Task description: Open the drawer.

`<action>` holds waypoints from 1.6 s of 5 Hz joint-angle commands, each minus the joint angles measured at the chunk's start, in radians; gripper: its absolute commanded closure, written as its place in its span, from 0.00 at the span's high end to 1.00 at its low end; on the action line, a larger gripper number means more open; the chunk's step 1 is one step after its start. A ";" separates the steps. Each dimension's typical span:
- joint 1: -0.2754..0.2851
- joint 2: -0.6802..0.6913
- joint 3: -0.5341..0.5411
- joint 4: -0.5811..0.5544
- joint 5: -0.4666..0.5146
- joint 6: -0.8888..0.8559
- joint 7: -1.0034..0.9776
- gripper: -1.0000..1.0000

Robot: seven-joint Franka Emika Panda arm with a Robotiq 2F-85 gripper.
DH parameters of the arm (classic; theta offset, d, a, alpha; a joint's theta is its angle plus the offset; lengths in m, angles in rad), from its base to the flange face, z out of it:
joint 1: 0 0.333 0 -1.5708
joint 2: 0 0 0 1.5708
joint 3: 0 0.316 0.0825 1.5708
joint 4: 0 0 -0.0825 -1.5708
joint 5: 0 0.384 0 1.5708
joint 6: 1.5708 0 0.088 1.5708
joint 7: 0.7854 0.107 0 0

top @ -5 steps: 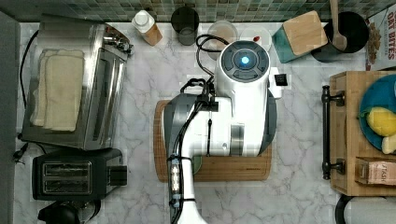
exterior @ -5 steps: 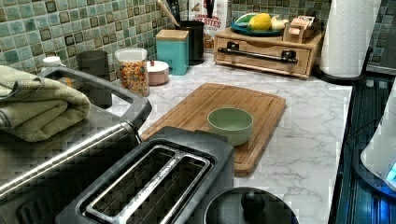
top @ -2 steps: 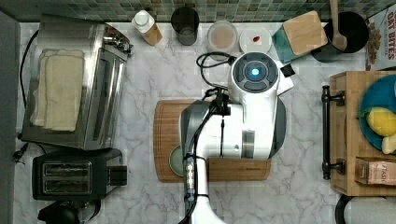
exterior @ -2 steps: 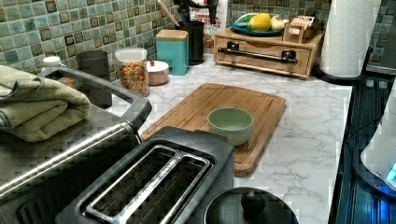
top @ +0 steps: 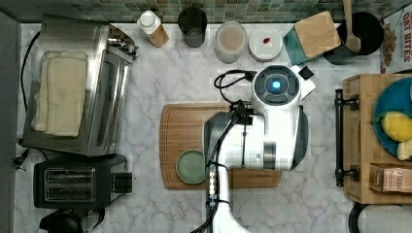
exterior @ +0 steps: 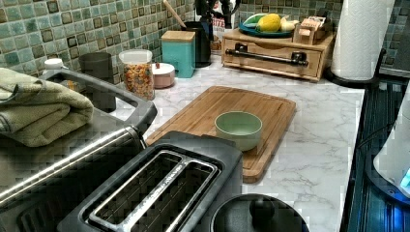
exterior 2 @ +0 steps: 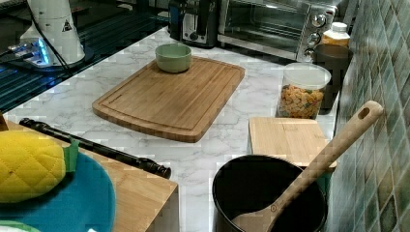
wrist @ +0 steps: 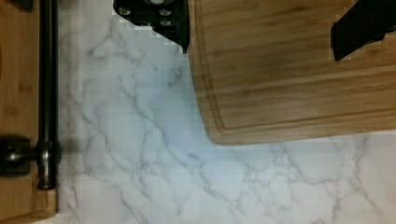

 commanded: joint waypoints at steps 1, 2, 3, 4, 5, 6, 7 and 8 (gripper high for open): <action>-0.118 0.073 -0.092 0.029 -0.008 0.113 -0.214 1.00; -0.151 0.116 -0.106 0.054 -0.020 0.122 -0.232 1.00; -0.256 0.148 -0.049 0.068 -0.050 0.163 -0.257 1.00; -0.254 0.179 -0.108 0.107 -0.065 0.180 -0.342 1.00; -0.281 0.212 -0.134 0.151 -0.085 0.185 -0.388 1.00; -0.323 0.236 -0.134 0.172 -0.067 0.221 -0.436 1.00; -0.349 0.265 -0.130 0.185 -0.035 0.246 -0.468 1.00; -0.356 0.273 -0.126 0.186 -0.020 0.217 -0.438 1.00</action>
